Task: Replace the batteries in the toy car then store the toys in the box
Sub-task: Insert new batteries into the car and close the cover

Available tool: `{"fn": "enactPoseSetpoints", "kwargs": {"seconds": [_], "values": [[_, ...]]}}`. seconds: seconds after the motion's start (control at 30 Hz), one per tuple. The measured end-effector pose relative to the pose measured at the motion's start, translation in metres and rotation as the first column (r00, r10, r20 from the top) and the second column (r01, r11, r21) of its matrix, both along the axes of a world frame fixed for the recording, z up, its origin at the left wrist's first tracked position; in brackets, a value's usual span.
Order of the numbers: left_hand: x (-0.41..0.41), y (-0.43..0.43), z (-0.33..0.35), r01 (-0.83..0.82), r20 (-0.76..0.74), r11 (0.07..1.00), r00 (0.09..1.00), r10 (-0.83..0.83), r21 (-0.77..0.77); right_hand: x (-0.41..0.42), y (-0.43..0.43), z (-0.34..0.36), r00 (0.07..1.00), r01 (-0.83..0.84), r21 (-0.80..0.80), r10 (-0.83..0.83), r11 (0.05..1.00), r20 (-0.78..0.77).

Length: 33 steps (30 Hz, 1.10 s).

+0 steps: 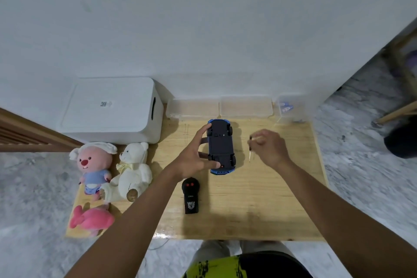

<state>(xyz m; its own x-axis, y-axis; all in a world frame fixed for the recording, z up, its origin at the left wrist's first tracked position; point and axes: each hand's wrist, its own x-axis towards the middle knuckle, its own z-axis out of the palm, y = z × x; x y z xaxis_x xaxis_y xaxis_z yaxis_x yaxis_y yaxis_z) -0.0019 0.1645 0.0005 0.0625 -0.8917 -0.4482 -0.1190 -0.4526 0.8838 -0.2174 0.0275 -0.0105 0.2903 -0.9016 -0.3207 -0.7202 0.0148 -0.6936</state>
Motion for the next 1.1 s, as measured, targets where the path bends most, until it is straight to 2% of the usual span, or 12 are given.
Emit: {"fn": "enactPoseSetpoints", "kwargs": {"seconds": [0.07, 0.13, 0.2, 0.4, 1.1], "values": [[0.001, -0.003, 0.005, 0.003, -0.015, 1.0, 1.0, -0.003, -0.009, 0.006, -0.011, 0.031, 0.989, 0.017, -0.134, 0.004, 0.991, 0.15], [0.001, -0.008, 0.011, 0.012, -0.03, 1.0, 0.999, -0.013, -0.023, 0.014, -0.015, 0.054, 0.924, 0.051, -0.112, -0.005, 0.992, 0.382], [0.0, -0.013, 0.017, 0.018, -0.04, 0.999, 0.999, -0.02, -0.034, 0.025, -0.014, 0.069, 0.869, 0.029, -0.106, 0.028, 0.994, 0.494], [-0.002, -0.021, 0.031, 0.028, -0.046, 0.997, 0.998, -0.031, -0.074, 0.038, -0.005, 0.074, 0.871, -0.009, -0.236, 0.124, 0.972, 0.476], [-0.002, -0.02, 0.038, 0.024, -0.036, 0.995, 0.999, -0.028, -0.1, 0.042, 0.002, 0.078, 0.883, -0.033, -0.414, 0.221, 0.91, 0.415]]}}
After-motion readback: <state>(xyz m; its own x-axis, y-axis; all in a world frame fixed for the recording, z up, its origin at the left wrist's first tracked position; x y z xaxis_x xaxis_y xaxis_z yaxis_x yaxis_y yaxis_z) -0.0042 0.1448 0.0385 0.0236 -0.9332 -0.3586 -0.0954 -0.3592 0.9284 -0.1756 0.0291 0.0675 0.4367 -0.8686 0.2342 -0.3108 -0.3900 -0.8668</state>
